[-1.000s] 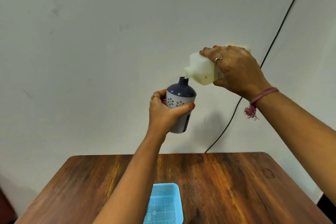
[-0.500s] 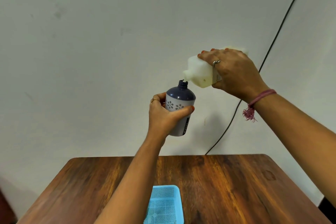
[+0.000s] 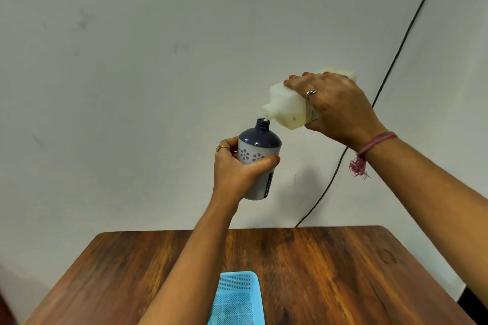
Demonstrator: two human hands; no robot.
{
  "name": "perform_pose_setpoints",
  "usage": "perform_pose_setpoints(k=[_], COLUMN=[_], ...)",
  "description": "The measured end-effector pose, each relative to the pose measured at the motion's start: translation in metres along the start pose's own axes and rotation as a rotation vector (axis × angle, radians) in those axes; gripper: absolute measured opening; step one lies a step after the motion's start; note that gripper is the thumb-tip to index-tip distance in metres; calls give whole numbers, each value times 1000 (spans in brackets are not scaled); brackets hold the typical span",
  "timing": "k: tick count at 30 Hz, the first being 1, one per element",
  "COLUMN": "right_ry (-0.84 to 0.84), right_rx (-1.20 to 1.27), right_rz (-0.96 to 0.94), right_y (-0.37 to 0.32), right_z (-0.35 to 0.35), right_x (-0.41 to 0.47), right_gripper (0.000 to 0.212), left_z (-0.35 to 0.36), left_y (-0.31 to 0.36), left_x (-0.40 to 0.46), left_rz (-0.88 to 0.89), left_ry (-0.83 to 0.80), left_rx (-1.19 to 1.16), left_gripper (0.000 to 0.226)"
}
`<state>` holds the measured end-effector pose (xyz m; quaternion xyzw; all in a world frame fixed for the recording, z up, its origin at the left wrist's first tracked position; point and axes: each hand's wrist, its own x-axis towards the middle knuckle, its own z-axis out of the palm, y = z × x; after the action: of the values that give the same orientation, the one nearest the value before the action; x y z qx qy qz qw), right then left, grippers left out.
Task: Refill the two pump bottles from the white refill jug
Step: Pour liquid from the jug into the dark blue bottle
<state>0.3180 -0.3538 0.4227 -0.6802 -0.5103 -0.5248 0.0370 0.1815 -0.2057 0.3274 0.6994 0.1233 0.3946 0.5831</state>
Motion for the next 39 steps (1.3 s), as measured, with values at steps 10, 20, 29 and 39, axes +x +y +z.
perform_pose_setpoints(k=[10, 20, 29, 39], right_ry=[10, -1, -14, -10], right_rx=[1, -5, -5, -10], right_rz=[4, 4, 6, 7], right_y=[-2, -1, 0, 1], right_z=[-1, -1, 1, 3], right_x=[-2, -2, -4, -4], right_gripper=[75, 75, 76, 76], left_z=[0, 2, 2, 4], left_y=[0, 0, -4, -6], left_x=[-1, -1, 0, 3], left_rz=[-4, -9, -13, -14], left_ry=[-2, -7, -6, -10], left_rx=[-2, -7, -19, -21], left_gripper=[73, 73, 74, 72])
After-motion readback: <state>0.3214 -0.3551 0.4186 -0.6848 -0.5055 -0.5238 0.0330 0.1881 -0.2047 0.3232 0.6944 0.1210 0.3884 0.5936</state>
